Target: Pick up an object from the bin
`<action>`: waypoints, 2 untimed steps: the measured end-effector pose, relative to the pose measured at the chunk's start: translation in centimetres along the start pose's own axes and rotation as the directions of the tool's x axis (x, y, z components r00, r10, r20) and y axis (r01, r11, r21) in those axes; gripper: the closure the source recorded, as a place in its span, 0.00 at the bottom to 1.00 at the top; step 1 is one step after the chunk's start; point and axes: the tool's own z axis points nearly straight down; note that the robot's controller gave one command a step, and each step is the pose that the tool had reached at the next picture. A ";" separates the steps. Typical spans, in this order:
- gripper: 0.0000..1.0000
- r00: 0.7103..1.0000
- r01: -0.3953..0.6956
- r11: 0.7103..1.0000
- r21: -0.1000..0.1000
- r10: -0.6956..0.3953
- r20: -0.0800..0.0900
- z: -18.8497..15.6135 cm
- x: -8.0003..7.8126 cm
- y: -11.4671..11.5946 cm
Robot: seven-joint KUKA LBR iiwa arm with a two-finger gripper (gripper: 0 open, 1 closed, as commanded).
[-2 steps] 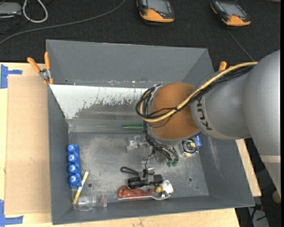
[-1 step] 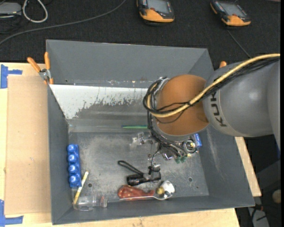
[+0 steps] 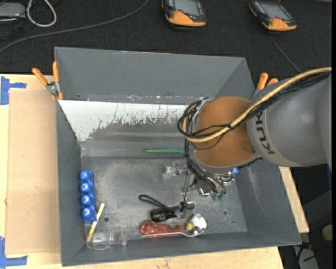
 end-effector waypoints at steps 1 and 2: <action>0.00 0.962 0.272 0.962 0.000 -0.272 0.005 4.3 2.5 -0.5; 1.00 0.997 0.071 0.997 0.001 -0.071 0.009 5.5 4.8 1.0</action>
Offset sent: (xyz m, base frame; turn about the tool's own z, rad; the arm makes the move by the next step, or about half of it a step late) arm -0.0523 0.0009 -0.0555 -0.0724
